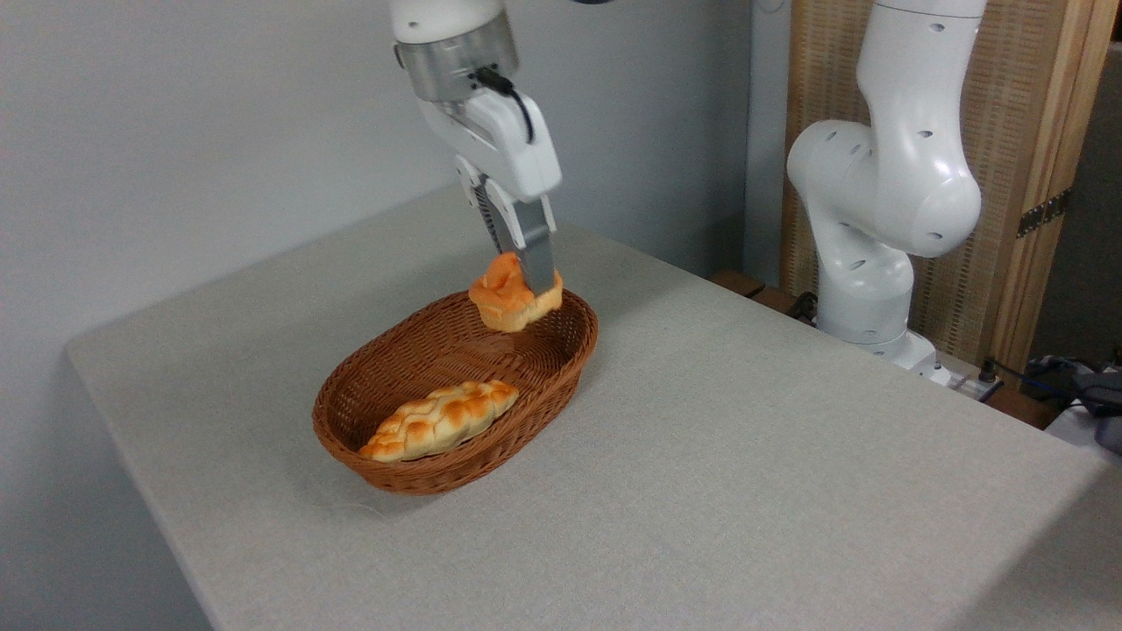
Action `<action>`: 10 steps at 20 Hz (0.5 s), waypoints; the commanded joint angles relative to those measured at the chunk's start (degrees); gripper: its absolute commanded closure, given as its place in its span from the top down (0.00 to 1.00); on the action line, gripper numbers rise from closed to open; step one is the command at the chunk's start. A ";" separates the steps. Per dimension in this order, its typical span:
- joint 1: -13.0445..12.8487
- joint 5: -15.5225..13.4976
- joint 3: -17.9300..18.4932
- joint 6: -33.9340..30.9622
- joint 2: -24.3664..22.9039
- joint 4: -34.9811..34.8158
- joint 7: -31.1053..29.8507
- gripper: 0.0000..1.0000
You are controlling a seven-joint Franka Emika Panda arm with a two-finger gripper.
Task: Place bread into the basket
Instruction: 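Lift the orange roll and carry it over the wicker basket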
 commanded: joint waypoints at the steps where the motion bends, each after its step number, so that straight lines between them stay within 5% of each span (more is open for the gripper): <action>1: 0.04 -0.70 -4.95 -1.58 2.32 0.35 -5.58 0.40; 4: -0.04 -0.52 -5.75 -1.32 3.29 -0.09 -5.68 0.41; 10: -2.50 -0.08 -6.01 -0.79 5.05 -2.03 -5.77 0.63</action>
